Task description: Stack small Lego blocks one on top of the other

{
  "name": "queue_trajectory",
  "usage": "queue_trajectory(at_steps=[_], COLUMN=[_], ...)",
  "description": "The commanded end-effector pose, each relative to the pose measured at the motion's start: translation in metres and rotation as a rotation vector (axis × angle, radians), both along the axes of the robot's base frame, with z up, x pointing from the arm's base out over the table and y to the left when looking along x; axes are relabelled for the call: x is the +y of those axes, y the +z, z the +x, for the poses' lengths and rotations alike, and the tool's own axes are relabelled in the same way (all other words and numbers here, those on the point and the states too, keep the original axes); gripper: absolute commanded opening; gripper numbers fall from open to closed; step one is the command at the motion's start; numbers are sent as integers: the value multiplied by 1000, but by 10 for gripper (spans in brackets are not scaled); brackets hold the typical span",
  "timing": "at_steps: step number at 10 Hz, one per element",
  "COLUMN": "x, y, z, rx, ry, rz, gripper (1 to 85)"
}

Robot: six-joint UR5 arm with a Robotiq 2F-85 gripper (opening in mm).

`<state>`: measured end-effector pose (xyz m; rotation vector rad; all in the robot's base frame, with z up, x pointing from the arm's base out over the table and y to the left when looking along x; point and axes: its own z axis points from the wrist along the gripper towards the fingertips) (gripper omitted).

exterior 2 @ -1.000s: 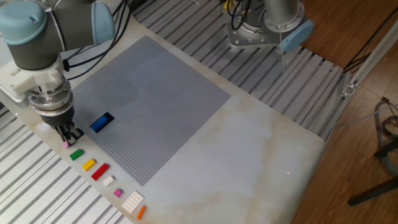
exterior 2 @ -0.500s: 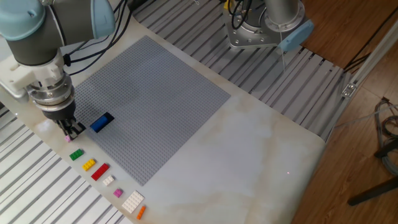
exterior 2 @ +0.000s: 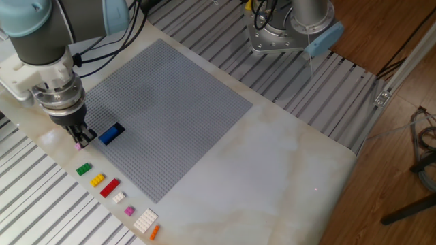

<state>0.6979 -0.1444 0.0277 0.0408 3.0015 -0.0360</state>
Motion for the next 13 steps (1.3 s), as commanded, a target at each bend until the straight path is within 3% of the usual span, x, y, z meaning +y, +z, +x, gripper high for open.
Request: queue_trajectory(at_steps=[1,13], x=[4,17], y=[3,-1], z=[-3,-13], rx=[-4,-19], ry=[-15,-57], rz=[9,6], gripper=[10,10])
